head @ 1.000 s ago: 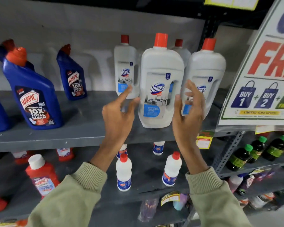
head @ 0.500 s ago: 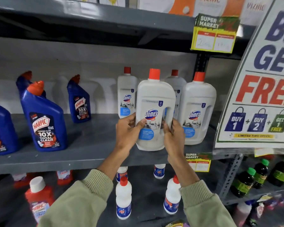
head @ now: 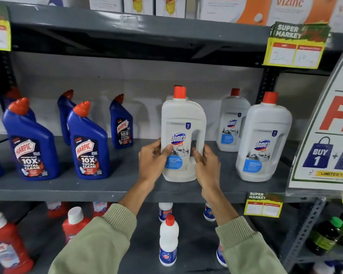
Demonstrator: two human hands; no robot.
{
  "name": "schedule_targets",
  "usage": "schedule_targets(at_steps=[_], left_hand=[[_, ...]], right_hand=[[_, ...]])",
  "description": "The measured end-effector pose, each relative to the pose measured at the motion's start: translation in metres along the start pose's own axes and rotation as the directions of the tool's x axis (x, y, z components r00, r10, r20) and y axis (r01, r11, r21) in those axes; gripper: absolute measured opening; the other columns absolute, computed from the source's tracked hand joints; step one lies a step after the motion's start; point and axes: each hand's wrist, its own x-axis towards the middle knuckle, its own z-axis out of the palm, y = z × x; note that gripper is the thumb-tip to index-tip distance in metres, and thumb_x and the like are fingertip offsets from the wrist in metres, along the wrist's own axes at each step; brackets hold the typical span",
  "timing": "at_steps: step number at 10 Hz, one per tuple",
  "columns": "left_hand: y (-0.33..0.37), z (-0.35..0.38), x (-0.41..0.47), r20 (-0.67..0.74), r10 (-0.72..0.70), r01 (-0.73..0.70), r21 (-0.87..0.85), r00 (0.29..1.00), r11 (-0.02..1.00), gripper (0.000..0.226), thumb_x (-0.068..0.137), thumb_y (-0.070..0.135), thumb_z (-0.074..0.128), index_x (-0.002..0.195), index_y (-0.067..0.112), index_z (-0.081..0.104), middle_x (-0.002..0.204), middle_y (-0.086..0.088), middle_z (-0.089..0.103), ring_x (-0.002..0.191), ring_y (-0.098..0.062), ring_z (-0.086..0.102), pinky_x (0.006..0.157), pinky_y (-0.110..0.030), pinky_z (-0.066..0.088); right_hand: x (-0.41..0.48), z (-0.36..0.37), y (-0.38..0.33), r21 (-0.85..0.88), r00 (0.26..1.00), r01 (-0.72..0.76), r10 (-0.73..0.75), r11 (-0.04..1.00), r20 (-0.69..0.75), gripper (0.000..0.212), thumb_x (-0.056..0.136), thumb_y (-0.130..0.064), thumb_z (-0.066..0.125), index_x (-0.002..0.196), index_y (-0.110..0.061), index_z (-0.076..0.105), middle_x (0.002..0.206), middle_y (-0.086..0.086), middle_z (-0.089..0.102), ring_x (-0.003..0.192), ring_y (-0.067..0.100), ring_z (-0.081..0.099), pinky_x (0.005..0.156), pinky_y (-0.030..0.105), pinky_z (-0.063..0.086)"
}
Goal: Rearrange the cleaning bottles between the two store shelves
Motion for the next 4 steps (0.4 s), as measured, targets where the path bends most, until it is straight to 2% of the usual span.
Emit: schedule_targets(at_steps=[2,3,4], left_hand=[[0.002,-0.007,-0.004,0.073,0.030,-0.034,0.058,0.997,0.998,0.027,0.091,0.021,0.066,0.118,0.017,0.069,0.110,0.002,0.076,0.096,0.000,0.072,0.075,-0.016,0.058],[0.009,-0.012,-0.008,0.112,0.073,-0.088,0.140,0.991,0.986,0.032,0.091,0.023,0.065,0.123,0.018,0.066,0.115,0.004,0.074,0.098,0.001,0.071,0.078,-0.013,0.057],[0.027,-0.027,-0.015,0.083,0.204,-0.221,0.415,0.975,0.882,0.052,0.092,0.033,0.063,0.140,0.016,0.050,0.113,0.005,0.071,0.083,-0.003,0.069,0.080,-0.007,0.050]], right_hand=[[-0.002,-0.001,0.000,-0.021,1.000,0.012,-0.011,1.000,0.014,0.024,0.101,-0.022,0.055,0.123,-0.019,0.063,0.108,-0.005,0.074,0.103,0.011,0.070,0.088,0.030,0.059],[-0.007,-0.004,-0.004,-0.073,0.999,0.032,-0.029,0.997,0.042,0.030,0.100,-0.018,0.056,0.130,-0.018,0.059,0.111,-0.006,0.072,0.108,0.013,0.069,0.094,0.033,0.058],[-0.017,-0.010,-0.013,-0.266,0.967,0.231,-0.252,0.936,-0.048,0.053,0.098,-0.025,0.059,0.148,-0.017,0.042,0.146,0.003,0.057,0.139,0.020,0.051,0.114,0.039,0.045]])
